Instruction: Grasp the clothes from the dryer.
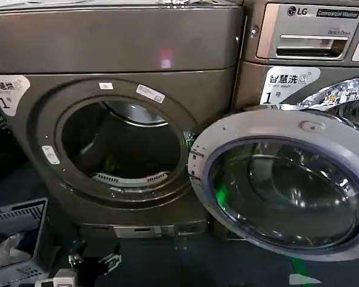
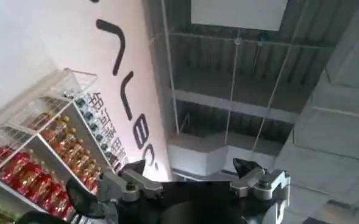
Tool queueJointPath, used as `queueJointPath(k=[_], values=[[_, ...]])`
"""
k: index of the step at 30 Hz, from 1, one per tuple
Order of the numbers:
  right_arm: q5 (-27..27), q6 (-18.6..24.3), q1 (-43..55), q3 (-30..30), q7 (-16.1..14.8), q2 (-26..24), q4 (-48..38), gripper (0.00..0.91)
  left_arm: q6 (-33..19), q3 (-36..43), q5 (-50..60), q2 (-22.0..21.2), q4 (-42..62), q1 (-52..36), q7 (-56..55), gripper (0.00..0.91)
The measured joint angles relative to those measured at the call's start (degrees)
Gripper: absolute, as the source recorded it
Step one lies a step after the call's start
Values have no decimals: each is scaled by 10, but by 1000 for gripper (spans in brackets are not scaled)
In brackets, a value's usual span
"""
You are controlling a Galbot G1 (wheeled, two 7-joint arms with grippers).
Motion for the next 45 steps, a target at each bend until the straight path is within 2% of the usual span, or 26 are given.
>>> queueJointPath(k=[23, 38, 45], values=[[-13, -10, -33, 8, 20, 19, 10, 907, -17, 15, -18, 30, 14, -55, 14, 907], [-13, -15, -51, 13, 20, 31, 25, 907, -19, 30, -59, 61, 86, -189, 18, 907], [-12, -16, -59, 17, 20, 36, 29, 907, -24, 49, -64, 59, 142, -271, 17, 907]])
